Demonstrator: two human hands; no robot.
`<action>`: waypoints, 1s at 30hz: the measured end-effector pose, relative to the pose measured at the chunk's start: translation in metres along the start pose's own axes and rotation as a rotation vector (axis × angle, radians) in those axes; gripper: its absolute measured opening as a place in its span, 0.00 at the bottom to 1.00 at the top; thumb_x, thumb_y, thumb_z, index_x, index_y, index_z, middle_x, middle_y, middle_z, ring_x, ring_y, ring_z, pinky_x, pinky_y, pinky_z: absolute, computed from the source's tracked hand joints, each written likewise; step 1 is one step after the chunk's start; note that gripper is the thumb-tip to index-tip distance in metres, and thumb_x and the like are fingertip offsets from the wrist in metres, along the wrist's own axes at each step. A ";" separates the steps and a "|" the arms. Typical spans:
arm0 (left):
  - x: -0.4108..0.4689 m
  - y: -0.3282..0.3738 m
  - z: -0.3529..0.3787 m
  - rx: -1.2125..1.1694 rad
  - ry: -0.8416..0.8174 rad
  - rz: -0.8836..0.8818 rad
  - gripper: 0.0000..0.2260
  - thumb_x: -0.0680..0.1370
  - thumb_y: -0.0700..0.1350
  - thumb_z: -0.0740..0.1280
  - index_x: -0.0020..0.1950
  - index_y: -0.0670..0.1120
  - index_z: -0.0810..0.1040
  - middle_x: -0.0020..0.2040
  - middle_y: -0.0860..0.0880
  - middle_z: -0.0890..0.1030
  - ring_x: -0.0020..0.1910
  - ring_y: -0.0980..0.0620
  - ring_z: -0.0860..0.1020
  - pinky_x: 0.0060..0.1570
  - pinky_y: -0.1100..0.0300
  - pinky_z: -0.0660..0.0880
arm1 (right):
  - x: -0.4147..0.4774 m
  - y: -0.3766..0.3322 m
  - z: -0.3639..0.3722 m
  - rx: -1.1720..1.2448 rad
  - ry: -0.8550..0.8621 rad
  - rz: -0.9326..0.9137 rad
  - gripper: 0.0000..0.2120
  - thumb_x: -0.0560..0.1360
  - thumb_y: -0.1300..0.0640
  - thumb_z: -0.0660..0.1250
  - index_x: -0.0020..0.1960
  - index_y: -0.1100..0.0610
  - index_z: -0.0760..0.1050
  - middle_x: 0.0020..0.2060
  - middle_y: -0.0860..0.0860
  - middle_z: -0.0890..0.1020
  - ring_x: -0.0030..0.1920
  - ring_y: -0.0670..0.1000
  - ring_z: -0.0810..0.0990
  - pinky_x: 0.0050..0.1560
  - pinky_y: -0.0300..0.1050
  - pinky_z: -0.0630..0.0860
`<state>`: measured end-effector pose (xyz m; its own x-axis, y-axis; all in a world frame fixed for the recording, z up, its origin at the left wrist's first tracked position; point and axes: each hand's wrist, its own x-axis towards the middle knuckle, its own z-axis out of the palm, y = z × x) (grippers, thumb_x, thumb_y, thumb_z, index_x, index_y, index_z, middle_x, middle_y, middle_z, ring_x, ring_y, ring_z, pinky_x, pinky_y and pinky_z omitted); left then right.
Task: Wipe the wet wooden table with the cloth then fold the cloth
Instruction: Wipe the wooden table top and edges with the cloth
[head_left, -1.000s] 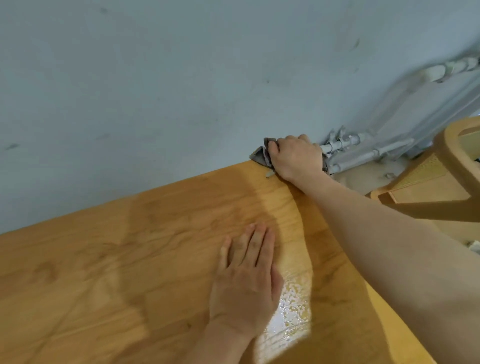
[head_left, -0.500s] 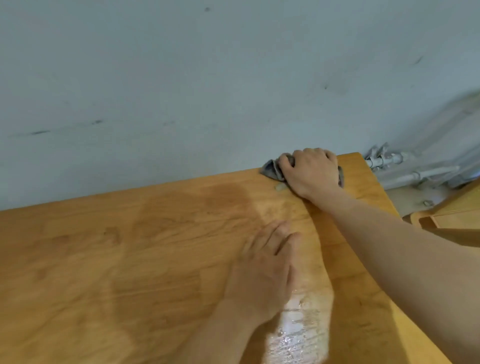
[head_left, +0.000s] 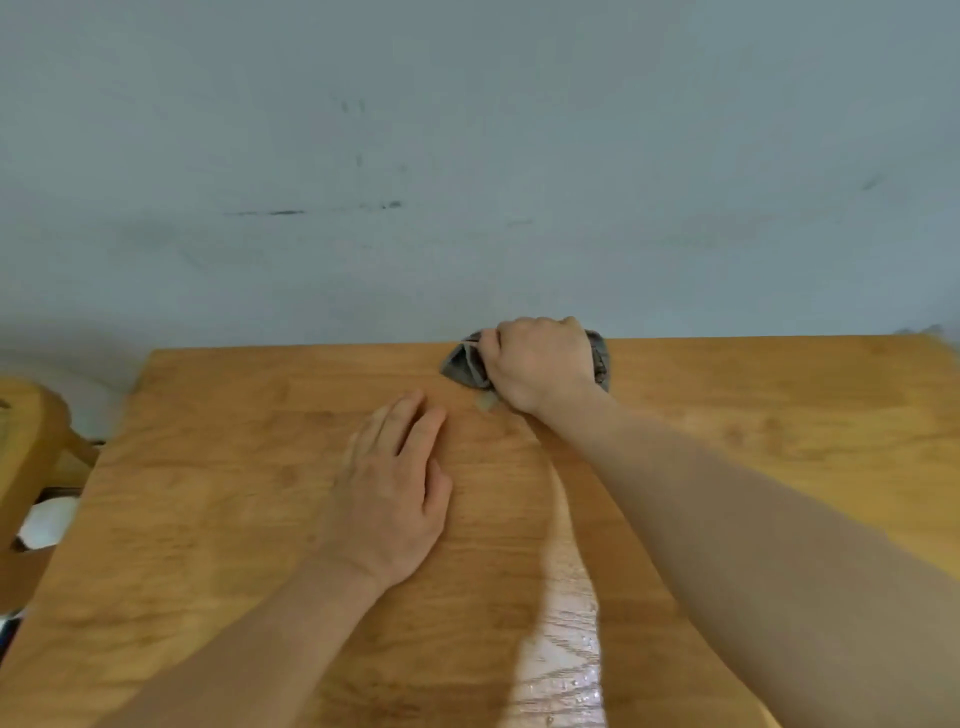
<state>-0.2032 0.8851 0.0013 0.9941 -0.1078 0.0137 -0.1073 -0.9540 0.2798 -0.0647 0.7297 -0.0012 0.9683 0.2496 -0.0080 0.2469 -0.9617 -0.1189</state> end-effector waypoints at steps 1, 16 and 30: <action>0.000 0.000 0.000 -0.001 0.002 0.000 0.23 0.77 0.50 0.51 0.70 0.47 0.69 0.73 0.46 0.67 0.72 0.46 0.64 0.72 0.48 0.60 | 0.004 -0.014 0.002 0.019 -0.003 -0.020 0.20 0.81 0.49 0.48 0.40 0.53 0.73 0.43 0.53 0.82 0.41 0.56 0.75 0.47 0.51 0.60; 0.003 -0.008 -0.001 -0.102 0.001 0.069 0.21 0.78 0.49 0.51 0.68 0.46 0.70 0.70 0.44 0.69 0.71 0.44 0.65 0.67 0.43 0.67 | -0.020 0.070 -0.011 -0.021 0.062 0.347 0.22 0.81 0.50 0.49 0.31 0.54 0.68 0.35 0.56 0.79 0.40 0.58 0.73 0.51 0.53 0.64; -0.075 -0.162 -0.050 0.060 -0.019 -0.123 0.21 0.79 0.54 0.49 0.73 0.57 0.65 0.75 0.51 0.65 0.74 0.52 0.61 0.71 0.47 0.58 | 0.031 -0.174 0.017 0.021 -0.013 0.082 0.22 0.82 0.49 0.46 0.41 0.53 0.75 0.39 0.50 0.78 0.48 0.56 0.77 0.54 0.55 0.63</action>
<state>-0.2591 1.0620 0.0028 0.9993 0.0066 -0.0359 0.0143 -0.9754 0.2199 -0.0785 0.9062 0.0022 0.9847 0.1714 -0.0318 0.1655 -0.9765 -0.1382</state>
